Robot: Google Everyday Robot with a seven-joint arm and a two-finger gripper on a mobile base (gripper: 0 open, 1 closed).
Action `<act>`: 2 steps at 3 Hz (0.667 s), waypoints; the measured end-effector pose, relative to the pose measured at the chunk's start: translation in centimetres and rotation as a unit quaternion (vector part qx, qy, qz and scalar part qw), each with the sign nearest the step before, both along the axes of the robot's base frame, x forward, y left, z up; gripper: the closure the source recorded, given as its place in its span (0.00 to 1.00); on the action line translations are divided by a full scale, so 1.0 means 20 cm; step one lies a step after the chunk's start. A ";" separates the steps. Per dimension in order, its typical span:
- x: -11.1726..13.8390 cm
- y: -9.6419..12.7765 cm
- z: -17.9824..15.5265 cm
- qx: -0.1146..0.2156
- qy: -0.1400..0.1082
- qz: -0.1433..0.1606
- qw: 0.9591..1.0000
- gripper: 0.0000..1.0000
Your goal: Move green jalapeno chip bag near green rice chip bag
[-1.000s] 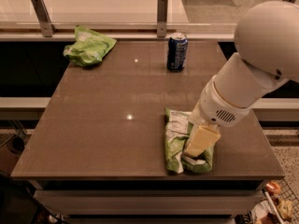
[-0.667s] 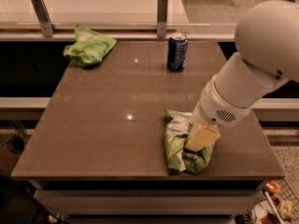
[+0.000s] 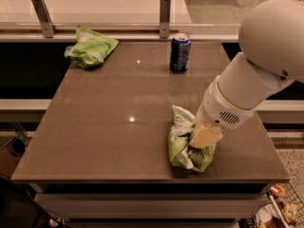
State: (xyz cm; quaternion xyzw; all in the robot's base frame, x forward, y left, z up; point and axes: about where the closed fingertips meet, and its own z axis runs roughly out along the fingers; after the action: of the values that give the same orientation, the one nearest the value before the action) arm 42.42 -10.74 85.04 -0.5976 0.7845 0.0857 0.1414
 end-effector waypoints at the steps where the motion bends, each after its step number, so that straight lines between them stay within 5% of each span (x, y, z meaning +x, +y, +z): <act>1: 0.00 0.00 0.00 0.000 0.000 0.000 1.000 1.00; 2: 0.10 -0.08 0.13 -0.018 -0.033 -0.015 0.999 1.00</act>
Offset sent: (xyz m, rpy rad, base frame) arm 0.0570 -0.0494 0.0747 -0.1068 -0.1871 -0.0887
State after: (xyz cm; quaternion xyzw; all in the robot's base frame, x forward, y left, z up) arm 44.33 -12.35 87.58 -0.5910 0.7897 0.0495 0.1571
